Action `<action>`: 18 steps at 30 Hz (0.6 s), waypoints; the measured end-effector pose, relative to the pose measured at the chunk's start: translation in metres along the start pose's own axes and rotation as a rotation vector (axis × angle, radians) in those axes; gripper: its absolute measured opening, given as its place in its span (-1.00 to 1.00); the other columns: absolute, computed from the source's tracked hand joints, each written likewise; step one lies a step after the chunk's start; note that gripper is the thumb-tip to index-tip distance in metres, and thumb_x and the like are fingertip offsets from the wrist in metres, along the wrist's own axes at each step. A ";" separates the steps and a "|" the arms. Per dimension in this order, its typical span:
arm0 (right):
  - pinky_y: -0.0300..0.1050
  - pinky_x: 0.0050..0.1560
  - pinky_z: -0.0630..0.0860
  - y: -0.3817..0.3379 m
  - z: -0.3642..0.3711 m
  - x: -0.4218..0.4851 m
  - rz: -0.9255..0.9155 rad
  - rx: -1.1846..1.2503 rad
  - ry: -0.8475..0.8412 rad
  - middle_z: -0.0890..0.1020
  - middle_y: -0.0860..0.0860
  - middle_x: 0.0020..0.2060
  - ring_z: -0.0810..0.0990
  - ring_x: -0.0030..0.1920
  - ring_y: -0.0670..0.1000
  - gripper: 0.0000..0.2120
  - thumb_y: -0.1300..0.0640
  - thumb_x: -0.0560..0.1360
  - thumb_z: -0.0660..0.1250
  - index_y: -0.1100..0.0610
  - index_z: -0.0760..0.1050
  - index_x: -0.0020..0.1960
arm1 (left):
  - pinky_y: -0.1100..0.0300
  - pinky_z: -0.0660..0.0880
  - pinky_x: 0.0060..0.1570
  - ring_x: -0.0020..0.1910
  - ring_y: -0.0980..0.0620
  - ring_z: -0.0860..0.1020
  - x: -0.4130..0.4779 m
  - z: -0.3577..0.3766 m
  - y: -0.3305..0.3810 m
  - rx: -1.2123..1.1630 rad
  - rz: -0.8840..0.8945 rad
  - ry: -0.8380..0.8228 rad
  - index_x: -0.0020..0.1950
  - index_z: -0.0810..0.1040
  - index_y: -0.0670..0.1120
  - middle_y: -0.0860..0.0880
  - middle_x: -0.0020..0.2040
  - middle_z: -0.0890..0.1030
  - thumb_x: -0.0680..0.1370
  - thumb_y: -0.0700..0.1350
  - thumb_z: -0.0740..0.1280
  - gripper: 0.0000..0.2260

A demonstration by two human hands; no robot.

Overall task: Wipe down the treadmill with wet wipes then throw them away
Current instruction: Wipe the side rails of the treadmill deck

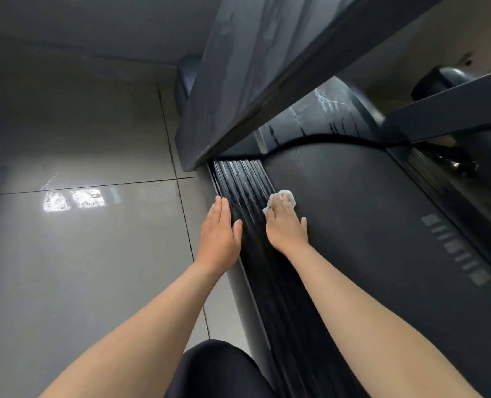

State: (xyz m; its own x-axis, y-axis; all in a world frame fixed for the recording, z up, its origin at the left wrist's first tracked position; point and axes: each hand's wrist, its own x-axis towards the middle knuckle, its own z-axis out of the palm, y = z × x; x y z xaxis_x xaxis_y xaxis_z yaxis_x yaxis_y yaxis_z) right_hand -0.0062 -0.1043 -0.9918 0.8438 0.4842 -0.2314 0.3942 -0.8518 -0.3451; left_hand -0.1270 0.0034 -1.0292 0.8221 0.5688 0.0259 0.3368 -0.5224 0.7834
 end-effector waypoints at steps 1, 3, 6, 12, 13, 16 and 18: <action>0.29 0.54 -0.15 -0.002 -0.001 0.004 0.037 0.018 0.000 -0.06 -0.05 0.64 -0.12 0.62 -0.08 -0.48 0.02 0.71 -0.09 -0.01 -0.08 0.65 | 0.14 -0.11 0.58 0.64 -0.01 -0.08 -0.001 -0.001 0.000 -0.005 -0.002 -0.005 0.66 -0.05 -0.16 -0.10 0.67 -0.05 0.73 -0.02 0.09 -0.43; 0.28 0.54 -0.16 -0.009 -0.003 0.010 0.077 0.020 -0.014 -0.08 0.00 0.64 -0.14 0.62 -0.05 -0.46 0.04 0.70 -0.08 0.02 -0.11 0.65 | 0.14 -0.10 0.58 0.64 -0.01 -0.07 -0.002 -0.002 0.000 -0.030 -0.014 -0.016 0.66 -0.05 -0.16 -0.10 0.67 -0.04 0.72 -0.03 0.11 -0.43; 0.27 0.56 -0.13 -0.026 0.000 0.011 -0.029 -0.054 -0.012 -0.07 0.01 0.64 -0.14 0.63 0.00 -0.47 0.06 0.70 -0.07 0.05 -0.06 0.65 | 0.19 -0.08 0.55 0.64 0.00 -0.04 0.000 -0.002 0.001 -0.081 -0.027 -0.009 0.66 -0.02 -0.16 -0.10 0.67 0.00 0.71 -0.06 0.15 -0.42; 0.24 0.56 -0.19 -0.058 0.011 0.008 -0.323 -0.135 -0.091 -0.06 -0.02 0.64 -0.15 0.62 -0.05 -0.48 0.04 0.71 -0.08 0.03 -0.03 0.65 | 0.29 0.04 0.50 0.61 0.10 0.09 -0.001 -0.008 -0.004 -0.310 -0.065 0.003 0.65 0.13 -0.06 -0.02 0.64 0.16 0.70 -0.14 0.19 -0.48; 0.25 0.56 -0.20 -0.060 0.009 0.012 -0.325 -0.142 -0.108 -0.07 -0.03 0.64 -0.15 0.62 -0.06 -0.48 0.03 0.71 -0.08 0.02 -0.04 0.65 | 0.26 0.08 0.52 0.60 0.10 0.13 -0.002 -0.010 -0.005 -0.353 -0.071 -0.002 0.64 0.17 -0.06 -0.01 0.63 0.20 0.69 -0.17 0.20 -0.49; 0.29 0.55 -0.22 -0.067 0.005 0.025 -0.331 -0.188 -0.129 -0.08 -0.04 0.64 -0.14 0.62 -0.05 -0.49 0.03 0.71 -0.07 0.00 -0.04 0.65 | 0.25 0.25 0.47 0.50 0.12 0.34 0.000 -0.020 -0.005 -0.458 -0.127 0.013 0.59 0.30 -0.03 0.07 0.52 0.39 0.67 -0.26 0.17 -0.53; 0.28 0.56 -0.19 -0.080 0.008 0.034 -0.345 -0.197 -0.121 -0.07 -0.02 0.64 -0.14 0.62 -0.04 -0.49 0.05 0.71 -0.07 0.01 -0.02 0.64 | 0.24 0.35 0.41 0.39 0.16 0.45 0.005 -0.025 -0.005 -0.540 -0.173 0.043 0.55 0.38 0.03 0.13 0.42 0.50 0.67 -0.24 0.16 -0.56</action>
State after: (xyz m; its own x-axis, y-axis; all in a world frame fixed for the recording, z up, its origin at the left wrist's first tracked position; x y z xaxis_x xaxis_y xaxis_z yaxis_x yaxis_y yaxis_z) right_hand -0.0118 -0.0183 -0.9790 0.6060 0.7577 -0.2421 0.7183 -0.6520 -0.2428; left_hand -0.1354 0.0246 -1.0173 0.7526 0.6484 -0.1144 0.1729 -0.0270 0.9846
